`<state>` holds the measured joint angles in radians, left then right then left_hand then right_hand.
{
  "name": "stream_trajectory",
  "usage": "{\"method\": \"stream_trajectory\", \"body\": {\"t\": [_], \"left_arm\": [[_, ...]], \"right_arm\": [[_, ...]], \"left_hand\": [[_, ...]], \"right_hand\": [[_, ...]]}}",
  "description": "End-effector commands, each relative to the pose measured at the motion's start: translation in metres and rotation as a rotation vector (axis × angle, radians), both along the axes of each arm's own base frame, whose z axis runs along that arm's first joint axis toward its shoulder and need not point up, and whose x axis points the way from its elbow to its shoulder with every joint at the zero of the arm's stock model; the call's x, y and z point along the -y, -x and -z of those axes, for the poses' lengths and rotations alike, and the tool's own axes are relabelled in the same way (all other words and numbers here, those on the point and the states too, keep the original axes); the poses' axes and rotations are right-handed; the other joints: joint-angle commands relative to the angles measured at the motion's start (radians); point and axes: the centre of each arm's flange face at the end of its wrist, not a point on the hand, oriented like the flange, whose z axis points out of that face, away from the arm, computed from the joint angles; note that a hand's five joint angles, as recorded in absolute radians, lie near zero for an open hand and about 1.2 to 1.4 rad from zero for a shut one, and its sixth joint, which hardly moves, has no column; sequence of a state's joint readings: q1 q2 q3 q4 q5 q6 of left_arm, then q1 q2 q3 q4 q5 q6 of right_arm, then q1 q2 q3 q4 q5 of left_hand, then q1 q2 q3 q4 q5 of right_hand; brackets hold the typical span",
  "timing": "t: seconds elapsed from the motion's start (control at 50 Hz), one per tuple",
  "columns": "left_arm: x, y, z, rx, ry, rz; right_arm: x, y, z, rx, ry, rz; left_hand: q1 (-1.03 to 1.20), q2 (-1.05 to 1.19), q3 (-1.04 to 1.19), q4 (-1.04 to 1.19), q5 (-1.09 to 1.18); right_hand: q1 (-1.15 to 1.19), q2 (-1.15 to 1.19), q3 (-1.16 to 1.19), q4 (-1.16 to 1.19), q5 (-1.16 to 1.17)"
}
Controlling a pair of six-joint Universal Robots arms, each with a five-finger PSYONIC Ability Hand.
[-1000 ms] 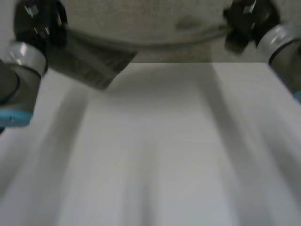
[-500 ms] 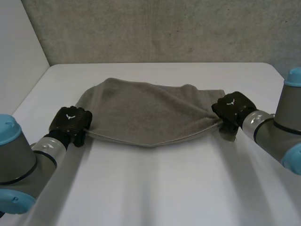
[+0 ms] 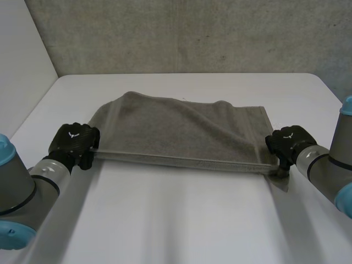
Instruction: Fold the towel.
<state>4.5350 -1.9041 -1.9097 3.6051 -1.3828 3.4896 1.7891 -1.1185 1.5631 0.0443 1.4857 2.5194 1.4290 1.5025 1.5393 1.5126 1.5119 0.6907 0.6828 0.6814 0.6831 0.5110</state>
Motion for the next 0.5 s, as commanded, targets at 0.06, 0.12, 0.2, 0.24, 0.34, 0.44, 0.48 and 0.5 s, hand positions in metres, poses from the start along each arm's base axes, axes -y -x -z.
{"method": "stream_trajectory", "body": {"t": [0.06, 0.12, 0.2, 0.24, 0.34, 0.44, 0.48, 0.5], "left_arm": [[0.003, -0.008, 0.002, -0.011, -0.017, -0.031], [0.003, -0.008, 0.0, -0.023, -0.021, -0.034], [0.002, -0.008, -0.007, -0.031, -0.005, -0.035], [0.002, -0.008, -0.019, -0.037, 0.03, -0.034], [-0.005, -0.01, -0.071, -0.053, 0.183, -0.03], [-0.018, -0.013, -0.102, -0.056, 0.232, -0.009], [-0.028, -0.012, -0.102, -0.052, 0.192, 0.018], [-0.037, -0.011, -0.1, -0.049, 0.142, 0.052]], "right_arm": [[-0.001, 0.0, -0.001, 0.053, -0.019, 0.02], [0.0, 0.0, -0.002, 0.063, -0.019, 0.022], [0.004, 0.002, -0.026, 0.069, 0.059, 0.023], [0.004, 0.005, -0.051, 0.081, 0.136, 0.025], [0.002, 0.022, -0.115, 0.079, 0.334, 0.039], [-0.017, 0.024, -0.134, -0.025, 0.411, -0.066], [-0.034, 0.026, -0.12, -0.144, 0.333, -0.131], [-0.039, 0.029, -0.114, -0.199, 0.293, -0.15]], "left_hand": [[-0.033, -0.106, -0.143, -0.116, -0.29], [-0.033, -0.106, -0.143, -0.116, -0.29], [-0.033, -0.106, -0.143, -0.116, -0.29], [-0.033, -0.106, -0.143, -0.116, -0.29], [-0.033, -0.106, -0.143, -0.116, -0.29], [-0.033, -0.106, -0.143, -0.116, -0.29], [-0.033, -0.106, -0.143, -0.116, -0.29], [-0.033, -0.106, -0.143, -0.116, -0.29]], "right_hand": [[0.706, 0.713, 0.715, 0.713, 0.711], [0.706, 0.713, 0.715, 0.713, 0.711], [0.706, 0.713, 0.715, 0.713, 0.711], [0.706, 0.713, 0.715, 0.713, 0.711], [0.706, 0.713, 0.715, 0.713, 0.711], [0.706, 0.713, 0.715, 0.713, 0.711], [0.706, 0.713, 0.715, 0.713, 0.711], [0.706, 0.713, 0.715, 0.713, 0.711]]}}
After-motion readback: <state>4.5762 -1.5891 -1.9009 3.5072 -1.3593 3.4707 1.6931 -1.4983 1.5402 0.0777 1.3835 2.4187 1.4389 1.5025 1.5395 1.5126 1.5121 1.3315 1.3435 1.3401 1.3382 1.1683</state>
